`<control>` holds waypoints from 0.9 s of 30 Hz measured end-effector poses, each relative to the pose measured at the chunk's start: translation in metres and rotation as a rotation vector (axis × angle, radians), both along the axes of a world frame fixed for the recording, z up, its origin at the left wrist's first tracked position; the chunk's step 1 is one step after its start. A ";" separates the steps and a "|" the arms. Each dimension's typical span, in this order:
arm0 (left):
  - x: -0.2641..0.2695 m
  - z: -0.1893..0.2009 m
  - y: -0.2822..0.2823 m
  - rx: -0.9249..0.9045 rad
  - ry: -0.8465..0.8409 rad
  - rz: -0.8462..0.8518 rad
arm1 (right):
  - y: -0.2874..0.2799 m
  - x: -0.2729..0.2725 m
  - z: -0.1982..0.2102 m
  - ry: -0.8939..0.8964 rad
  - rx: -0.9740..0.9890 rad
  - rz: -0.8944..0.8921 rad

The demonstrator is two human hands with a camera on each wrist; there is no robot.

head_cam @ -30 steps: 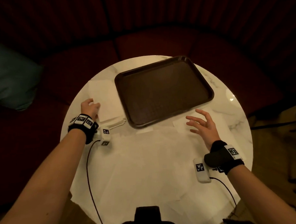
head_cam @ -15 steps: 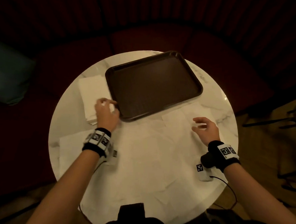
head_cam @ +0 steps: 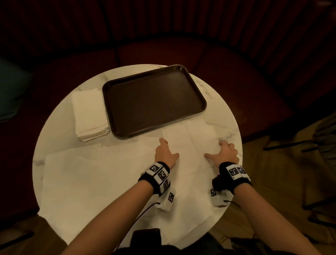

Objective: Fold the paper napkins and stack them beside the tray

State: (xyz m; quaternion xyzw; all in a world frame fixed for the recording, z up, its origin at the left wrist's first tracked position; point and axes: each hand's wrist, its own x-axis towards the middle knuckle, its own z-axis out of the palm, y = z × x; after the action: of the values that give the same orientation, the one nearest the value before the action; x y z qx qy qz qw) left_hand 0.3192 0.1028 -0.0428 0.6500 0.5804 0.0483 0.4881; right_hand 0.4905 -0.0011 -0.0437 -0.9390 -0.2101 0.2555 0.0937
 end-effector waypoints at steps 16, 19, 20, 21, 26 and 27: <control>0.027 0.022 -0.002 0.160 -0.220 0.186 | -0.014 0.020 -0.001 0.224 0.483 -0.097; 0.047 0.026 -0.012 0.017 -0.398 0.139 | -0.016 0.021 -0.002 0.382 0.572 -0.095; 0.055 0.026 -0.015 -0.042 -0.459 0.124 | -0.017 0.021 -0.001 0.424 0.591 -0.096; 0.061 0.025 -0.018 -0.086 -0.499 0.100 | -0.017 0.022 -0.002 0.455 0.604 -0.106; 0.061 0.007 -0.023 -0.105 -0.424 0.015 | -0.012 0.025 -0.002 0.526 0.595 -0.122; 0.055 0.005 -0.022 -0.086 -0.401 0.049 | -0.011 0.025 -0.001 0.511 0.583 -0.092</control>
State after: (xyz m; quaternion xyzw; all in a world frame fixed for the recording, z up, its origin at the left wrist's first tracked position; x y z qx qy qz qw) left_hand 0.3746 0.0808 -0.0382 0.5915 0.4888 0.1636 0.6201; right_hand 0.5152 -0.0126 -0.0450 -0.7876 -0.2015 0.4063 0.4172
